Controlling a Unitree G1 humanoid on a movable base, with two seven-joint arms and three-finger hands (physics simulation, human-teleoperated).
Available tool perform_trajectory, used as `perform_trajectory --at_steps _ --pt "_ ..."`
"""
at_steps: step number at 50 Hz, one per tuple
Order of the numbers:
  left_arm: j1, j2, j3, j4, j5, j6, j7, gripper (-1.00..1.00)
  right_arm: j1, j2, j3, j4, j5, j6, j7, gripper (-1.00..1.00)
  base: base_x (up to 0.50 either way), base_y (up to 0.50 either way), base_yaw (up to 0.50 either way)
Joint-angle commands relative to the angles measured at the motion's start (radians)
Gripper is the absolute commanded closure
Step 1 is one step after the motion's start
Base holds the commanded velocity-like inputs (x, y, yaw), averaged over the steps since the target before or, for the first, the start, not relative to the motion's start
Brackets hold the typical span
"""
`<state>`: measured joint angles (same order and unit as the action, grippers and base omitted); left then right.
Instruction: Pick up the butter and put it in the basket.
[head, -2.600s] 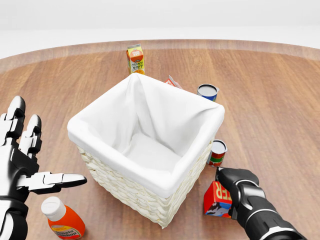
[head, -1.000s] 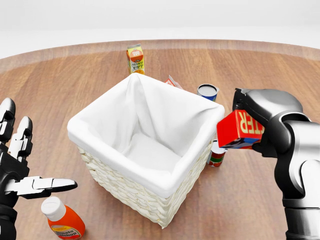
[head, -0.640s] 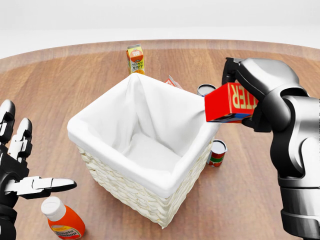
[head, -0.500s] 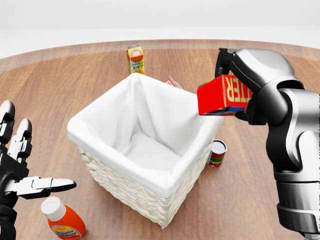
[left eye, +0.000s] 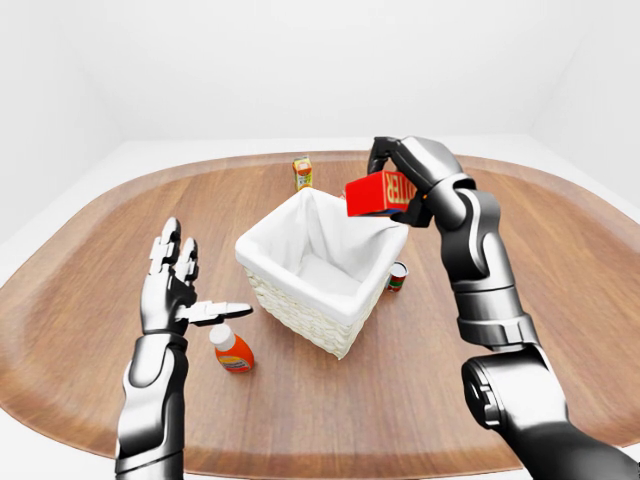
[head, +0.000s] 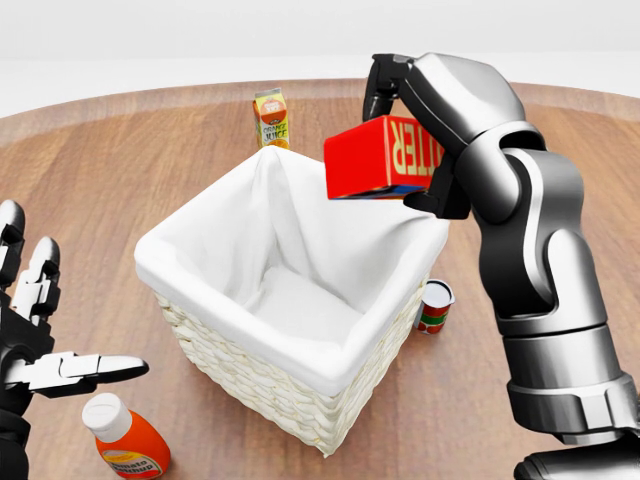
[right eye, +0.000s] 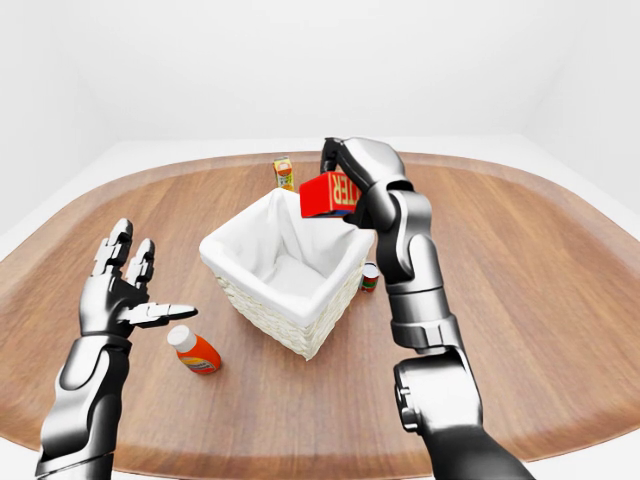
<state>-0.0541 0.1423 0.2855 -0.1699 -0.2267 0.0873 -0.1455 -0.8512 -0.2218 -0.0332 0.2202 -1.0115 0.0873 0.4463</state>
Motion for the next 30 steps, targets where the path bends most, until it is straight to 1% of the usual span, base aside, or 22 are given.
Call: perform_trajectory --at_steps 1,11,20,24,25,30 --pt "-0.004 0.003 0.002 0.008 -0.005 0.000 0.001 -1.00 -0.056 0.039 0.008 0.036 0.080 0.000 -0.101 1.00 0.00 0.00 0.00" --pt "0.000 0.003 0.004 0.008 -0.008 0.000 0.000 -1.00 -0.072 0.084 0.022 0.064 0.193 0.000 -0.166 1.00 0.00 0.00 0.00" --pt "-0.003 0.004 0.005 0.025 -0.010 0.000 -0.003 -1.00 -0.079 0.125 0.034 0.119 0.299 0.000 -0.255 1.00 0.00 0.00 0.00" --pt "-0.002 0.006 0.006 0.031 -0.012 0.000 -0.004 -1.00 -0.092 0.142 0.024 0.174 0.375 0.000 -0.314 1.00 0.00 0.00 0.00" --pt "-0.002 0.006 0.006 0.032 -0.012 0.000 -0.004 -1.00 -0.102 0.147 0.008 0.194 0.412 0.000 -0.339 1.00 0.00 0.00 0.00" --pt "-0.003 0.007 0.005 0.036 -0.011 0.000 -0.005 -1.00 -0.110 0.146 0.007 0.221 0.518 0.000 -0.388 1.00 0.00 0.00 0.00"
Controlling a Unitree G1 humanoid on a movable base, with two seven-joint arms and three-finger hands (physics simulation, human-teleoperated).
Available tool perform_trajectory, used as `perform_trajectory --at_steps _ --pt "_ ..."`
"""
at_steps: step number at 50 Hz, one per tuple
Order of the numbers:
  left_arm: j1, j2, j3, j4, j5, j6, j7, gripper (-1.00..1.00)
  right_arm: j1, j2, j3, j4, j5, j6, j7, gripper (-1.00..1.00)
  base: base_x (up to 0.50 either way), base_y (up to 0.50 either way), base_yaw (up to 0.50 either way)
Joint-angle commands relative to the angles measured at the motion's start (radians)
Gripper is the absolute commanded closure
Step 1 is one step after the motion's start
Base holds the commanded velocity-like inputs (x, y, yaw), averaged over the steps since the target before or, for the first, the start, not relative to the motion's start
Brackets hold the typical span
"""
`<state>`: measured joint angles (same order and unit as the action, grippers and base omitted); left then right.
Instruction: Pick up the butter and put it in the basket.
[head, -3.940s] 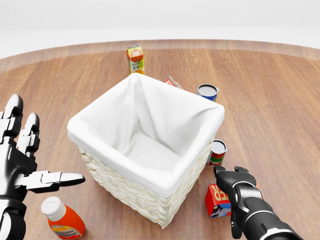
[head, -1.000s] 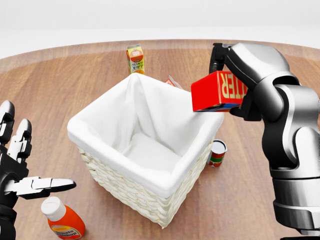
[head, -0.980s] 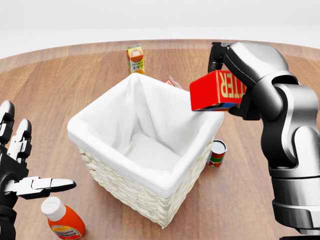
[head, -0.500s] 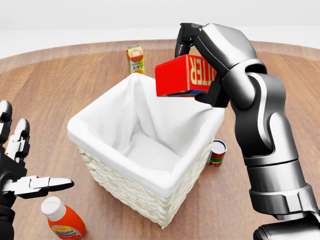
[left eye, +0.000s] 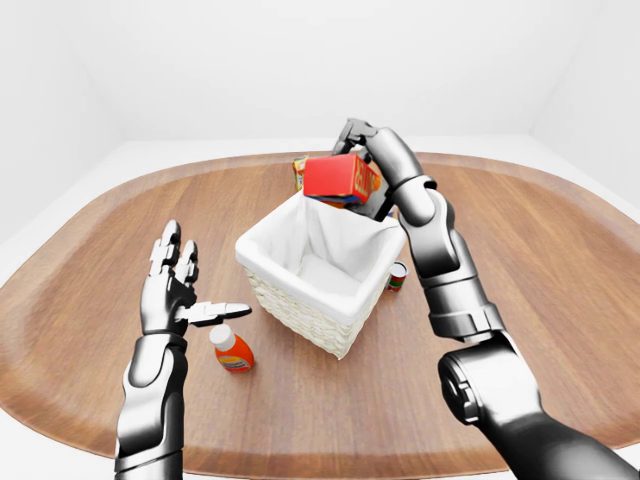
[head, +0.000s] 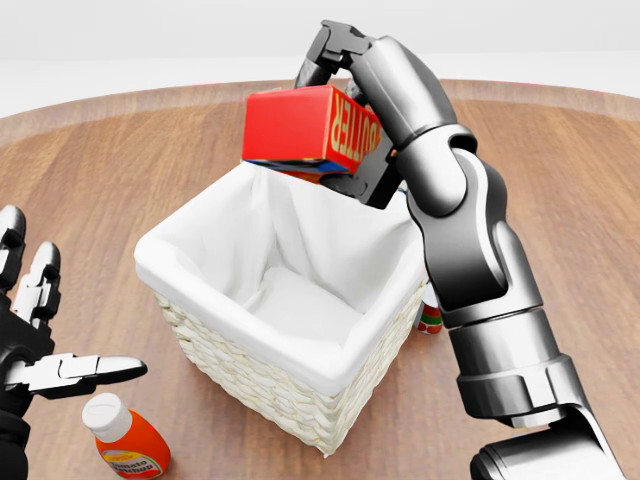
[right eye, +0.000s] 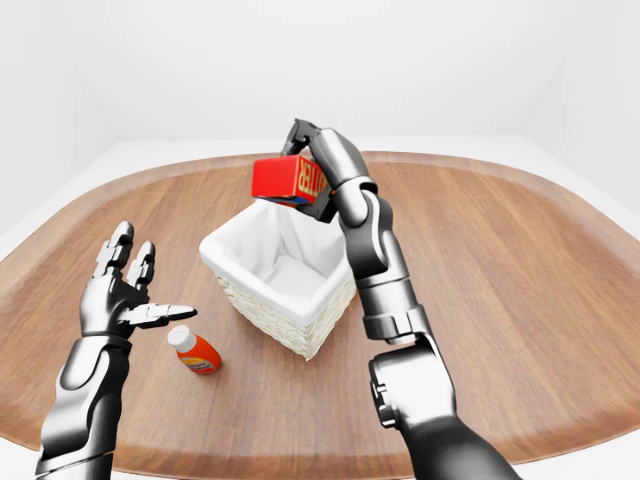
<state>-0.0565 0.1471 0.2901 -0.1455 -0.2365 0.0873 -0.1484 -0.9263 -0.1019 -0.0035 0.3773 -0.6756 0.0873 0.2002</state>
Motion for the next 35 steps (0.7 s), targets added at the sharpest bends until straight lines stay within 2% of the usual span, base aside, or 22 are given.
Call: perform_trajectory --at_steps 1,10,18,35 --pt "0.000 0.003 0.002 0.012 -0.002 0.000 -0.003 -1.00 -0.034 0.028 -0.021 0.073 0.201 0.000 -0.155 1.00 0.00 0.00 0.00" --pt "-0.001 0.005 0.004 0.034 -0.004 0.000 -0.007 -1.00 -0.031 0.035 -0.029 0.127 0.344 0.000 -0.235 1.00 0.00 0.00 0.00" --pt "-0.003 0.010 0.010 0.051 -0.010 0.000 -0.010 -1.00 -0.025 0.042 -0.029 0.172 0.443 0.000 -0.264 1.00 0.00 0.00 0.00" --pt "-0.003 0.014 0.014 0.071 -0.018 0.000 -0.014 -1.00 -0.012 0.075 -0.008 0.250 0.503 0.000 -0.325 1.00 0.00 0.00 0.00"
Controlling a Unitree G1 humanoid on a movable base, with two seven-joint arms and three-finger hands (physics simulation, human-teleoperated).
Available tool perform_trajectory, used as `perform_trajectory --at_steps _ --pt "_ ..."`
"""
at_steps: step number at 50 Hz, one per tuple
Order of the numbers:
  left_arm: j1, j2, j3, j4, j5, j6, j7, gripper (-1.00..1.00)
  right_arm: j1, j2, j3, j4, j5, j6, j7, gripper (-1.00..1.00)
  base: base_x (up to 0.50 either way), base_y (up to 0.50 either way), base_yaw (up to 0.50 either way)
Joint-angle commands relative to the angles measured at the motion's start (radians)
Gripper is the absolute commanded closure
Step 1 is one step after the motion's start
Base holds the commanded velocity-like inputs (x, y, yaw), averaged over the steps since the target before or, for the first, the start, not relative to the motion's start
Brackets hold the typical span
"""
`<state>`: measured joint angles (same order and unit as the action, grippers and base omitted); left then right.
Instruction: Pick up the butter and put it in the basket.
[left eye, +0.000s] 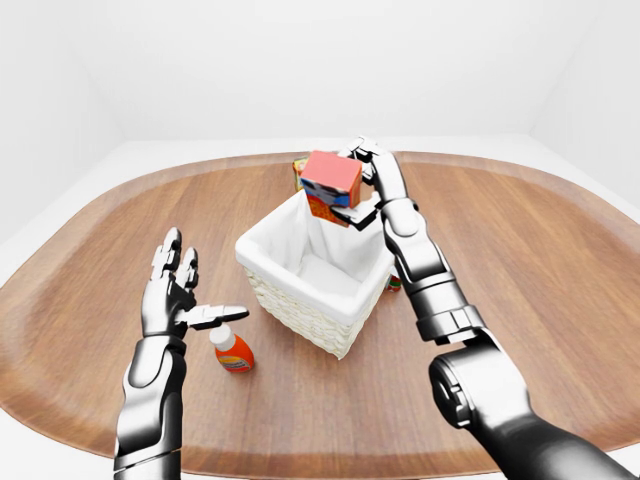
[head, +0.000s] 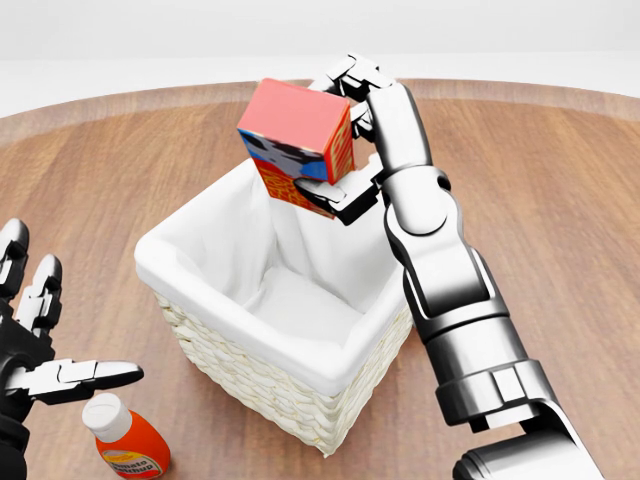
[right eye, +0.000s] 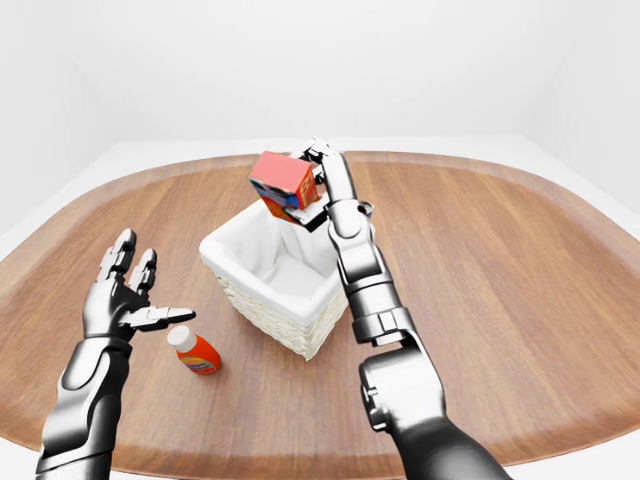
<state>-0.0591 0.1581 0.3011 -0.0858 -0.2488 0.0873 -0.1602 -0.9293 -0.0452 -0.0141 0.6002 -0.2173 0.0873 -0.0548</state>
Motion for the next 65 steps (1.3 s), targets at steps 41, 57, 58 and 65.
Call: perform_trajectory --at_steps 41,57,58,65 --pt "-0.039 0.016 -0.016 0.226 -0.006 -0.019 -0.021 -1.00 -0.090 0.081 0.011 0.425 0.006 0.000 -0.166 1.00 0.00 0.00 0.00" --pt "-0.058 0.021 -0.029 0.367 -0.009 -0.140 -0.037 -1.00 -0.096 0.093 0.013 0.473 0.000 0.000 -0.179 1.00 0.00 0.00 0.00" --pt "-0.057 0.022 -0.030 0.362 -0.011 -0.136 -0.036 -1.00 -0.096 0.093 0.012 0.474 0.000 0.000 -0.179 1.00 0.00 0.00 0.00" --pt "-0.055 0.024 -0.034 0.363 -0.014 -0.139 -0.033 -1.00 -0.093 0.097 0.014 0.473 -0.002 0.000 -0.180 1.00 0.00 0.00 0.00"
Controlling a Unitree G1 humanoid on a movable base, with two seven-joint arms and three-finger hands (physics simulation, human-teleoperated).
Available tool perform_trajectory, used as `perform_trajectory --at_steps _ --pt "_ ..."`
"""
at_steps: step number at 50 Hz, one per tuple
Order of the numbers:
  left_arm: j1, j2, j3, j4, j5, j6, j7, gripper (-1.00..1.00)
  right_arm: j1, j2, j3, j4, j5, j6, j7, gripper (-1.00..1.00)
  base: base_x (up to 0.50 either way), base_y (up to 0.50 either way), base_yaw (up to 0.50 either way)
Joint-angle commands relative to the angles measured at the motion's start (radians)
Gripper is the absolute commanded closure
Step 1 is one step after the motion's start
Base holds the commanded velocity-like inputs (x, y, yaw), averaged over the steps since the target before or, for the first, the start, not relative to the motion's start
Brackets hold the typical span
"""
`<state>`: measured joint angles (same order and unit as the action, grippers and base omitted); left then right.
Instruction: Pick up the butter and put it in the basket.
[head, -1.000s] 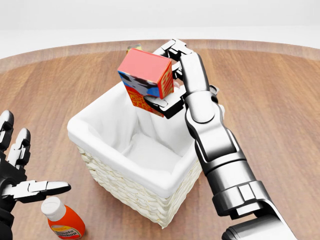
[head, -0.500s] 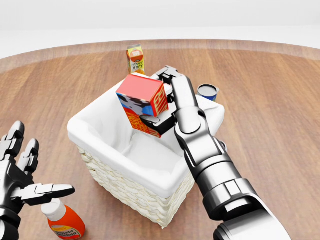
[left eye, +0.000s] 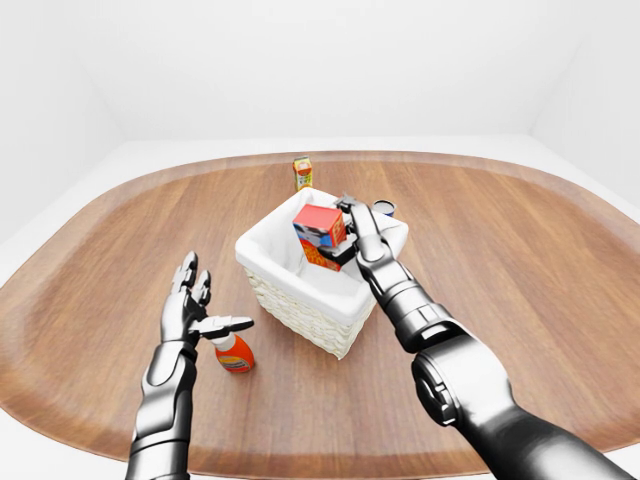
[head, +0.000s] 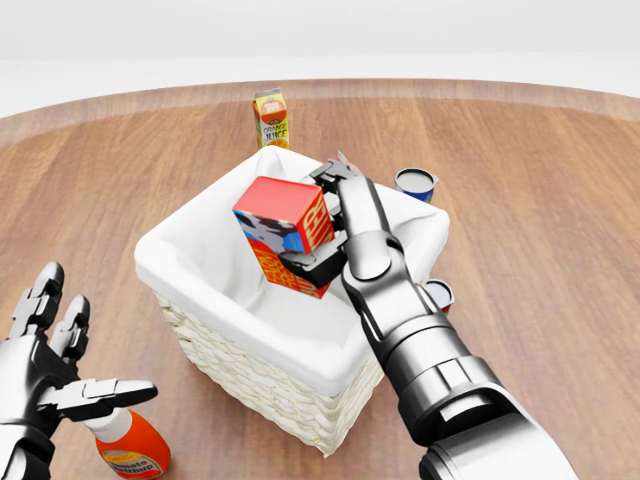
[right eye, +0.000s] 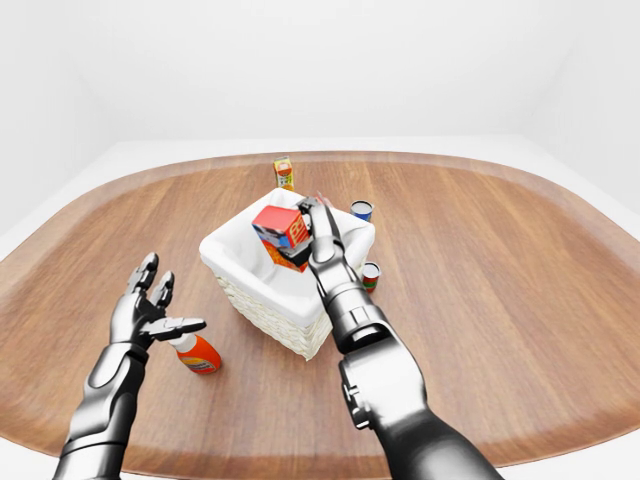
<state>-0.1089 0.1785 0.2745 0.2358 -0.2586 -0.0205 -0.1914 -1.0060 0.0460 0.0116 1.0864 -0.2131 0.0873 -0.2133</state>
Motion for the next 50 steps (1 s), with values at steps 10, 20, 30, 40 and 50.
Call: perform_trajectory --at_steps 10,20,30,40,50 --pt "-0.003 0.005 -0.010 0.043 -0.006 -0.034 0.001 -1.00 0.003 0.012 -0.005 -0.054 -0.015 0.000 -0.024 0.59 0.00 0.00 0.00" --pt "0.000 0.003 -0.011 0.038 -0.006 -0.034 0.002 -1.00 0.042 0.017 0.007 -0.154 -0.036 0.000 -0.052 -1.00 0.00 0.00 0.00" --pt "0.003 0.002 -0.011 0.030 -0.008 -0.031 0.001 -1.00 0.064 0.023 0.015 -0.214 -0.046 0.000 -0.040 -1.00 0.00 0.00 0.00" --pt "0.004 0.001 -0.011 0.020 -0.007 -0.025 0.002 -1.00 0.095 0.028 0.022 -0.294 -0.056 0.000 -0.024 -1.00 0.00 0.00 0.00" --pt "0.005 -0.001 -0.012 0.027 -0.005 -0.031 0.001 -1.00 0.156 0.028 0.027 -0.419 -0.058 0.000 0.004 -1.00 0.00 0.00 0.00"
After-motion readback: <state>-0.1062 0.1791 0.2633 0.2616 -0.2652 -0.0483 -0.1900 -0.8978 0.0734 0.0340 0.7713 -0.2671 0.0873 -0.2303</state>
